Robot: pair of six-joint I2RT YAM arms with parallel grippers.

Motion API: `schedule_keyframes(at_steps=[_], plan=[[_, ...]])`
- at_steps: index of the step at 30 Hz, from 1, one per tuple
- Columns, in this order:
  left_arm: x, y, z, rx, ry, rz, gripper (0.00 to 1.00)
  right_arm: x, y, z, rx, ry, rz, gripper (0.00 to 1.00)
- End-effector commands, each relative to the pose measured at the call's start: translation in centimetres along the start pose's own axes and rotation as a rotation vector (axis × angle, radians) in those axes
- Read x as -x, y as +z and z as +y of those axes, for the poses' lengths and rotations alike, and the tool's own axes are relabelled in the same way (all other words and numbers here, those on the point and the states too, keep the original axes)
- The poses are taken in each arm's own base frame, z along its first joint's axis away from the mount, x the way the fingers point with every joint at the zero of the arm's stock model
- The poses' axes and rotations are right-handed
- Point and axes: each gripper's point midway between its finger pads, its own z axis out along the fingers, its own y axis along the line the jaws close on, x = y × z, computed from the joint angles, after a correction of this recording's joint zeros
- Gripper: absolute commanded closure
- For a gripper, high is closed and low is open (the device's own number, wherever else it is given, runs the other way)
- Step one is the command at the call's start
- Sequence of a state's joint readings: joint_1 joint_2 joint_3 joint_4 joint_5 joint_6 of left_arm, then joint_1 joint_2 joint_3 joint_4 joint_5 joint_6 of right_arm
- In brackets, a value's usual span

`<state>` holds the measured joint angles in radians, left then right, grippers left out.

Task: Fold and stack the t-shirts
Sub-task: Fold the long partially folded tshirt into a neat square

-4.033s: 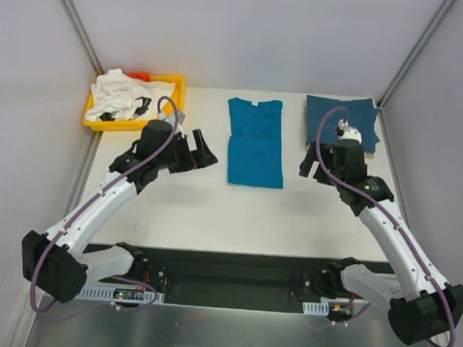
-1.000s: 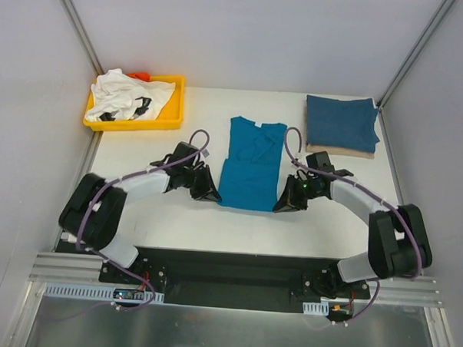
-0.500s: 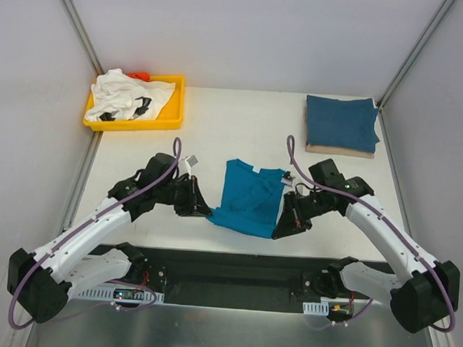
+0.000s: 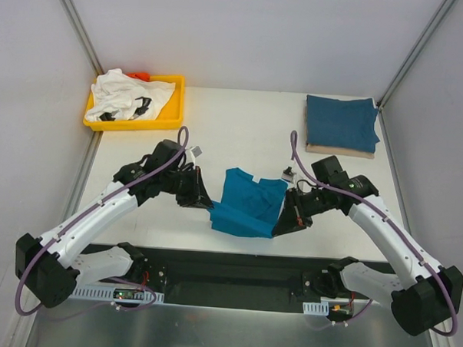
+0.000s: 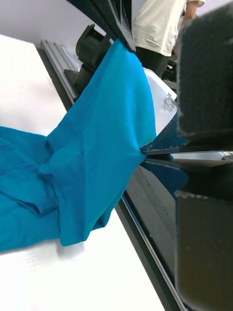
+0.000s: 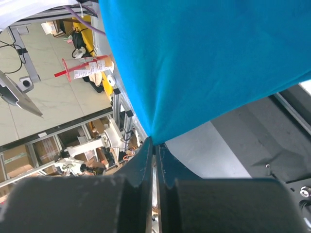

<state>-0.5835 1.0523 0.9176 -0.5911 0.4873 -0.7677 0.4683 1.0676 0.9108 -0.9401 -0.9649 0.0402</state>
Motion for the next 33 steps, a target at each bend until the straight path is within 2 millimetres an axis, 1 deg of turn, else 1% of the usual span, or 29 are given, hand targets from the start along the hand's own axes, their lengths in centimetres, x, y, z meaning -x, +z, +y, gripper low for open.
schedule_keyframes(at_steps=[1,2,3,4,6,7,9,10,11,13,15,18,22,24,25,27,29,33], plan=[[2.5,-0.2,-1.2,0.029,0.082,-0.048,1.0,2.1,0.0,0.8,0.03,-0.081,-0.056,0.99],[2.9,0.3,-1.0,0.046,0.078,-0.041,1.0,2.5,0.0,0.9,0.033,-0.088,-0.067,0.99],[3.1,0.4,-1.1,0.047,0.082,-0.038,1.0,3.0,0.0,0.7,0.034,-0.079,-0.072,0.99],[3.5,0.4,-1.6,0.037,0.1,-0.04,1.0,3.5,-0.1,0.8,0.036,-0.088,-0.083,0.99],[3.9,1.0,-1.5,0.048,0.1,-0.025,1.0,4.2,-0.2,0.4,0.039,-0.069,-0.096,0.99],[4.2,1.0,-1.8,0.047,0.113,-0.033,1.0,4.4,-0.3,0.3,0.043,-0.066,-0.101,0.99],[4.9,1.4,-1.7,0.064,0.117,-0.036,1.0,4.8,-0.7,0.1,0.054,-0.047,-0.117,0.99],[5.4,1.3,-2.0,0.063,0.126,-0.048,1.0,4.9,-0.8,0.0,0.056,-0.036,-0.119,0.99],[5.8,1.7,-1.8,0.074,0.119,-0.045,1.0,5.1,-0.9,-0.1,0.064,-0.031,-0.124,0.99],[6.6,1.8,-2.3,0.076,0.125,-0.058,1.0,5.5,-1.3,-0.5,0.06,-0.008,-0.141,0.99],[7.3,2.3,-2.1,0.088,0.122,-0.053,1.0,6.1,-1.9,-0.9,0.057,0.012,-0.17,0.99],[8.5,2.7,-2.3,0.087,0.125,-0.059,1.0,7.0,-2.9,-1.3,0.048,0.03,-0.216,0.99],[10.2,3.5,-2.7,0.08,0.137,-0.053,1.0,7.9,-3.7,-1.8,0.035,0.051,-0.246,0.99],[10.7,3.9,-2.8,0.071,0.132,-0.042,1.0,8.5,-4.0,-2.3,0.02,0.078,-0.252,0.99],[11.1,4.5,-2.7,0.073,0.128,-0.031,1.0,8.5,-4.0,-2.5,0.016,0.096,-0.249,0.99],[11.4,5.0,-2.8,0.068,0.129,-0.021,1.0,9.0,-4.2,-3.4,0.003,0.113,-0.249,0.99],[12.1,5.6,-2.4,0.076,0.118,-0.012,1.0,9.5,-4.2,-3.8,-0.001,0.133,-0.249,0.99],[13.3,6.4,-1.8,0.086,0.1,-0.014,1.0,11.0,-4.8,-5.6,-0.06,0.172,-0.287,0.99]])
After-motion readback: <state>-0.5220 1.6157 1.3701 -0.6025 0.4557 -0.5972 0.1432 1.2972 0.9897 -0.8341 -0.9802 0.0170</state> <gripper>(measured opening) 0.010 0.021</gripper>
